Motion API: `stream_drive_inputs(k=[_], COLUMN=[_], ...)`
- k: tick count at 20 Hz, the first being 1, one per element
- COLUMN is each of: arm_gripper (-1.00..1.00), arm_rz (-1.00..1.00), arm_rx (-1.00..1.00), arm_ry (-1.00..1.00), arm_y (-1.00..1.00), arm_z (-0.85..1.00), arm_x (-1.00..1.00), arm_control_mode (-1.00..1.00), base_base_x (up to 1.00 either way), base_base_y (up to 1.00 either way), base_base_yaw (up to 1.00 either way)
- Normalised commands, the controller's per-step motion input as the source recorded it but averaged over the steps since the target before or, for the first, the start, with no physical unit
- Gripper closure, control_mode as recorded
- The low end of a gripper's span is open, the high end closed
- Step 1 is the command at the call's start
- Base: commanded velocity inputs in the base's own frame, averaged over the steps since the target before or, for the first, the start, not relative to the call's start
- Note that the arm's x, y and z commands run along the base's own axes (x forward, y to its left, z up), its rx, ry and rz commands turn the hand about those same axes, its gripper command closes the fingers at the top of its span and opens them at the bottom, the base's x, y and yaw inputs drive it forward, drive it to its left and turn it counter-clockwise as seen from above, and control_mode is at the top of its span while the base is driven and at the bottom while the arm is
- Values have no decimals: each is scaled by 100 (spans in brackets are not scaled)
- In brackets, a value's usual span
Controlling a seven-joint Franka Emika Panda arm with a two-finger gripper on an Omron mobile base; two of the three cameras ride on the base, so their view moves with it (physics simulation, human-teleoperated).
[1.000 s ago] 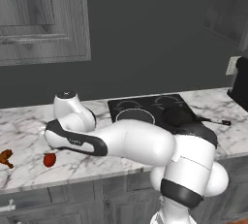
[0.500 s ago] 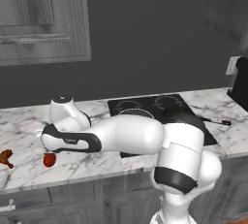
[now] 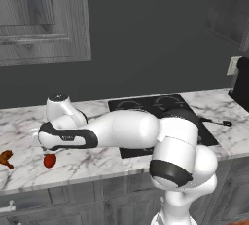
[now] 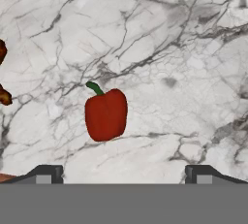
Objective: Place both pans onto different burners. Then place the bell pepper and the chicken drumstick on different pans.
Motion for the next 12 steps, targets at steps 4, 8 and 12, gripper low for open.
stream_drive_inputs(k=[4,8,12], arm_gripper=[-100,-100,-100], arm_rz=[0,0,0], arm_rx=[0,0,0], arm_ry=[0,0,0], arm_y=[4,9,15], arm_z=[-11,-14,-11], arm_x=[14,10,8], arm_control_mode=[-100,-100,-100], base_base_x=[0,0,0], base_base_y=[0,0,0], base_base_yaw=[0,0,0])
